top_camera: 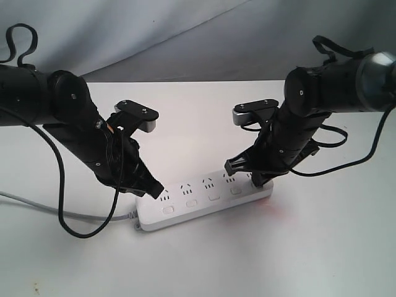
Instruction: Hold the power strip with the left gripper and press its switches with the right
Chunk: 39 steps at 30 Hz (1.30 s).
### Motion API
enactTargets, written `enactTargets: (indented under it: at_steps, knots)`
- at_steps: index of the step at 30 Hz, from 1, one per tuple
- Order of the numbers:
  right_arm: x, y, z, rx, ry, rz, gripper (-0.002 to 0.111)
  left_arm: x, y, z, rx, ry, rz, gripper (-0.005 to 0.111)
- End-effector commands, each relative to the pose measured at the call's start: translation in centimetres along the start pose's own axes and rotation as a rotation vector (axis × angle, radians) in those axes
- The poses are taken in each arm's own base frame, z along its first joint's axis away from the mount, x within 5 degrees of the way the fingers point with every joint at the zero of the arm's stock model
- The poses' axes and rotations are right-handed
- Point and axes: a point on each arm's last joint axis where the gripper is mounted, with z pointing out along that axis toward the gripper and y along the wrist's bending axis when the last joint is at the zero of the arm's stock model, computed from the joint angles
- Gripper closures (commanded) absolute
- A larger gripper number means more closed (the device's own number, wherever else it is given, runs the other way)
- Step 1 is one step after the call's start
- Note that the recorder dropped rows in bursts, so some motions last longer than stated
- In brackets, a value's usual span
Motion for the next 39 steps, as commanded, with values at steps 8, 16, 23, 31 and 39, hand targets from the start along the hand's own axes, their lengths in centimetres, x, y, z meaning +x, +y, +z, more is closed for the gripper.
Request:
enactTargets:
  at_steps: [8, 16, 23, 31, 39]
  knots:
    - [2.3, -0.8, 3.2, 0.033, 0.151, -0.008, 0.108, -0.2, -0.2, 0.0, 0.000, -0.005, -0.002, 0.107]
    - [2.8, 0.5, 4.6, 0.069, 0.131, -0.038, 0.108, -0.1, -0.2, 0.0, 0.002, -0.001, -0.003, 0.107]
    - [1.1, 1.5, 0.4, 0.055, -0.016, -0.055, 0.108, -0.1, -0.2, 0.0, 0.003, 0.002, -0.003, 0.107]
    - [0.0, 2.6, -5.8, -0.030, -0.231, -0.071, 0.108, -0.1, -0.2, 0.0, 0.002, 0.000, -0.003, 0.107]
    - [0.7, 3.4, -3.8, -0.119, -0.112, -0.067, 0.108, 0.0, -0.2, 0.0, 0.003, 0.004, -0.003, 0.107]
